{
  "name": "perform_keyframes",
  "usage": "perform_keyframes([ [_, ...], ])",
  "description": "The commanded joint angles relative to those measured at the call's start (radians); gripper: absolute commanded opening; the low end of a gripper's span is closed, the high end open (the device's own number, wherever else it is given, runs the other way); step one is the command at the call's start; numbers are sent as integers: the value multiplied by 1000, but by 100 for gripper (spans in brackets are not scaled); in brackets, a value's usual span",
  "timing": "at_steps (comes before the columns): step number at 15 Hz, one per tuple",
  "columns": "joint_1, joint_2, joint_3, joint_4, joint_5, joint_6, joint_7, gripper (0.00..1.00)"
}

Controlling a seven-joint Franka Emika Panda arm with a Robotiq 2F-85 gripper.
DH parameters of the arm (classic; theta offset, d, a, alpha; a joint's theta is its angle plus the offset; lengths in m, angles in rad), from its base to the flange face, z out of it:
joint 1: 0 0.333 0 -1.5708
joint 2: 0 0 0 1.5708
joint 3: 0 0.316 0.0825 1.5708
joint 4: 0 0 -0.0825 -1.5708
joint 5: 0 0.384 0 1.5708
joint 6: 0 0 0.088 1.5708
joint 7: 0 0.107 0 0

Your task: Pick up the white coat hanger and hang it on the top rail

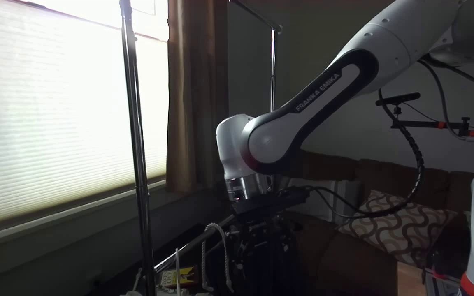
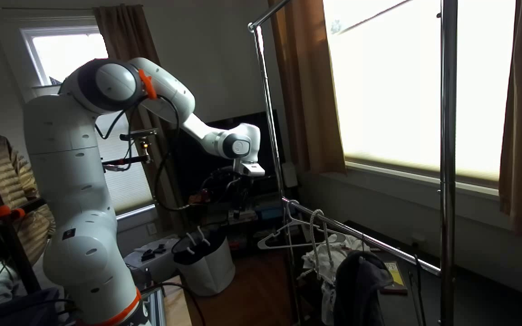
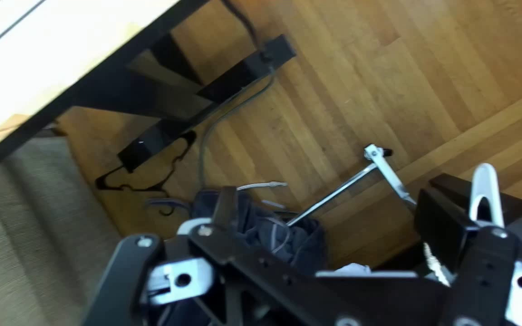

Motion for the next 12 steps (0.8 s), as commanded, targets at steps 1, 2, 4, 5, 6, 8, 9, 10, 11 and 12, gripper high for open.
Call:
perform_keyframes([
  [1,103,181,-64,102,77,218,4,100],
  [2,129,214,-78,116,62,296,1,100],
  [4,145,286,-76,180,80,263,-116,100],
  [5,134,290,-62,189,128,244,-193,100],
  [6,172,251,-106,141,91,288,-101,100],
  [8,176,281,-105,173,121,273,-168,100],
  [9,175,285,-105,180,124,271,-178,100],
  [10,198,295,-125,178,76,334,-174,100],
  [11,205,314,-127,185,79,376,-191,100],
  [12,227,344,-145,194,53,433,-191,100],
])
